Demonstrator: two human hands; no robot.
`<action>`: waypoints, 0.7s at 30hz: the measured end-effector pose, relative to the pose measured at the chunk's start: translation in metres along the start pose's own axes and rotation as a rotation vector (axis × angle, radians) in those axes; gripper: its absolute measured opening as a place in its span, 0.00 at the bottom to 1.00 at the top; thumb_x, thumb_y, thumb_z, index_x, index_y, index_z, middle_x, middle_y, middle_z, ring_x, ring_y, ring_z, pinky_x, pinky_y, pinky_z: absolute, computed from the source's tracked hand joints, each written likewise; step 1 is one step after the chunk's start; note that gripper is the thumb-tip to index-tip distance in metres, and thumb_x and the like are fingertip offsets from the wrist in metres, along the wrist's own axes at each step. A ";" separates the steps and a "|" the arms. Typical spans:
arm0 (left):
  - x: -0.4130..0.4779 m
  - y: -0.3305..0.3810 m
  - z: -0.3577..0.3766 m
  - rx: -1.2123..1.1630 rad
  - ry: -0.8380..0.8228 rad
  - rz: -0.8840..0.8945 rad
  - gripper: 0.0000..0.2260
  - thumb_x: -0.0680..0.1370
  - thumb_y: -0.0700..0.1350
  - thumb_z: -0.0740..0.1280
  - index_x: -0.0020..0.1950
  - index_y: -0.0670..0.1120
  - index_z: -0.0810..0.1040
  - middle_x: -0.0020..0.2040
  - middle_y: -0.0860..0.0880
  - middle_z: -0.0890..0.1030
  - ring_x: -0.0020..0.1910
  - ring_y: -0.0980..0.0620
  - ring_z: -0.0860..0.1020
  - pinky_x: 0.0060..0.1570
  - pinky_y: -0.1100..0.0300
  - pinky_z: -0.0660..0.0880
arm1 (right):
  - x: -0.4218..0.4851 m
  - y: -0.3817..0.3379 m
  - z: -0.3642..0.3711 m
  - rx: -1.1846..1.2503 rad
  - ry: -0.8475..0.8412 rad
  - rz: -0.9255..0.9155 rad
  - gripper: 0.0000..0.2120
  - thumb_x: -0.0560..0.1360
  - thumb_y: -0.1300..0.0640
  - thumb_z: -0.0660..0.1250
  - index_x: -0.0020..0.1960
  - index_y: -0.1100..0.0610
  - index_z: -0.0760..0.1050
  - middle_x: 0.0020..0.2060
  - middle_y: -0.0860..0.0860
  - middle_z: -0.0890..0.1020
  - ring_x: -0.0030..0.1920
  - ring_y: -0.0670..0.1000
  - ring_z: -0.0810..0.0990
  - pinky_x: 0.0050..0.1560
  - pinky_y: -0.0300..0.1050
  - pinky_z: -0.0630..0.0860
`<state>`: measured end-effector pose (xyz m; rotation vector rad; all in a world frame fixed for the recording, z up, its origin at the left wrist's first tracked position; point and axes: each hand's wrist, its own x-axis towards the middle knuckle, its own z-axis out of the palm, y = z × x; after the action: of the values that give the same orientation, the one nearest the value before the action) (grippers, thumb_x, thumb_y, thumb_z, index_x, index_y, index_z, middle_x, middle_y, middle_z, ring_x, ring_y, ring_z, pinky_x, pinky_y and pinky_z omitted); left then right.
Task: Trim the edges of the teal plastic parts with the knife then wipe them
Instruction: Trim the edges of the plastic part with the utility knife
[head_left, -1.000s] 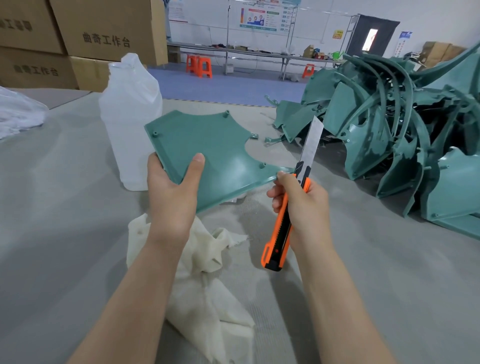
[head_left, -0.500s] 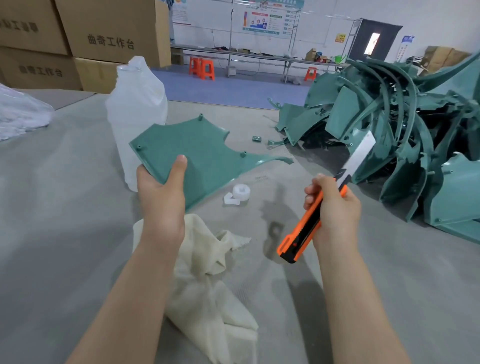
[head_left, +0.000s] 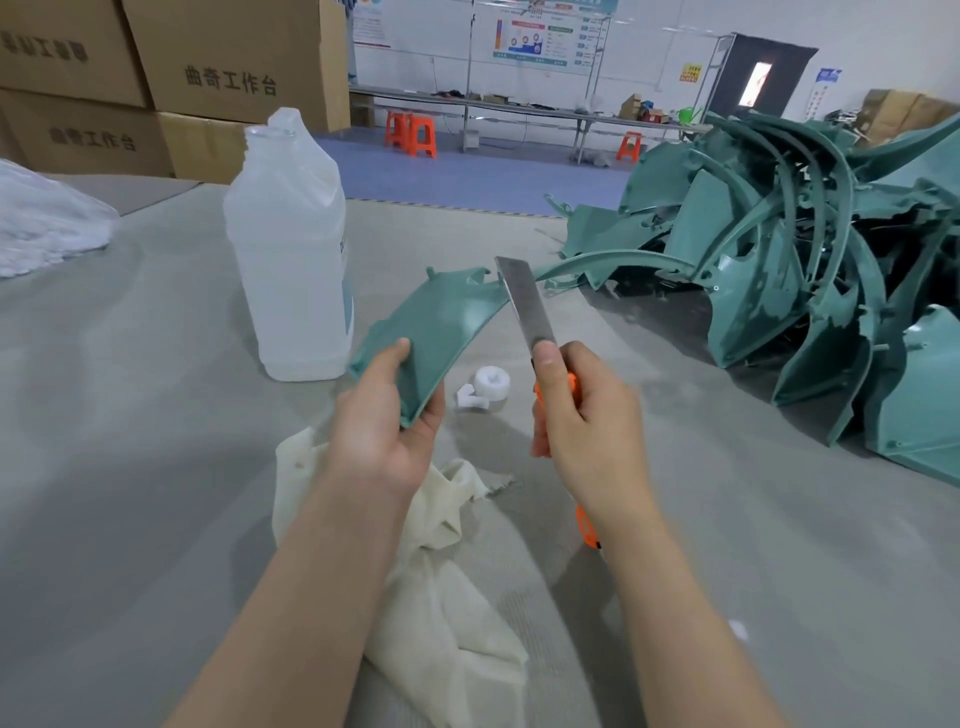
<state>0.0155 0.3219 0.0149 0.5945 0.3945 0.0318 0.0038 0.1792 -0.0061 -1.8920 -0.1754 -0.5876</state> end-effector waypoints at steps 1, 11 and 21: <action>-0.002 -0.001 0.001 -0.020 -0.015 -0.036 0.07 0.78 0.39 0.66 0.55 0.42 0.77 0.46 0.45 0.80 0.38 0.52 0.79 0.25 0.68 0.75 | 0.000 0.001 0.000 -0.014 0.004 -0.011 0.19 0.75 0.36 0.55 0.34 0.48 0.66 0.25 0.52 0.71 0.22 0.49 0.73 0.29 0.55 0.76; -0.006 -0.004 0.003 -0.039 -0.007 -0.107 0.04 0.78 0.38 0.66 0.52 0.41 0.76 0.47 0.45 0.79 0.38 0.52 0.78 0.24 0.68 0.74 | 0.000 0.003 0.000 -0.080 -0.054 -0.024 0.24 0.75 0.34 0.54 0.36 0.55 0.64 0.27 0.60 0.70 0.27 0.59 0.71 0.30 0.57 0.73; -0.005 -0.002 0.002 -0.041 0.008 -0.123 0.05 0.78 0.38 0.66 0.53 0.40 0.75 0.45 0.44 0.79 0.36 0.52 0.78 0.22 0.67 0.74 | -0.002 0.004 0.001 -0.034 -0.146 -0.011 0.24 0.76 0.35 0.55 0.34 0.54 0.63 0.24 0.58 0.68 0.20 0.49 0.70 0.26 0.52 0.73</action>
<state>0.0116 0.3183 0.0174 0.5293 0.4370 -0.0755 0.0037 0.1787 -0.0107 -1.9685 -0.2721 -0.4621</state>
